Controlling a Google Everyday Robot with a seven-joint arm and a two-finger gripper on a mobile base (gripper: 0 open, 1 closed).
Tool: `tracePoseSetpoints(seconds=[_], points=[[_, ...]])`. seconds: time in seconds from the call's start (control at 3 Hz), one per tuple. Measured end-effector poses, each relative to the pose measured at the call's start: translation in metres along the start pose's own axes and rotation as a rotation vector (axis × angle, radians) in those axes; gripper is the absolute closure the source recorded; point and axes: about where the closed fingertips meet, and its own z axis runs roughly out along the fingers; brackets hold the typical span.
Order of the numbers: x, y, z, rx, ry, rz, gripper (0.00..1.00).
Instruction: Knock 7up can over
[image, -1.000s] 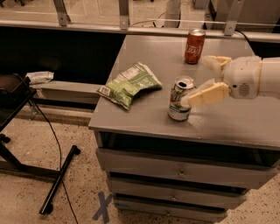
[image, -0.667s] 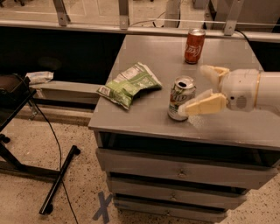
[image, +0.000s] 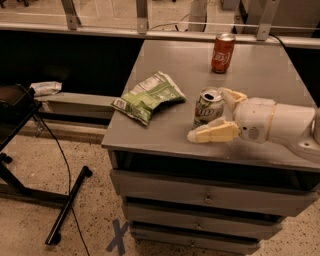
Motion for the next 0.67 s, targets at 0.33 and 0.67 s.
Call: tracePoseSetpoints(seconds=[0.33, 0.67], points=[[0.0070, -0.0046, 0.0157, 0.036, -0.063, 0.012, 0.00], [0.0063, -0.0103, 0.0240, 0.068, -0.129, 0.018, 0.13]])
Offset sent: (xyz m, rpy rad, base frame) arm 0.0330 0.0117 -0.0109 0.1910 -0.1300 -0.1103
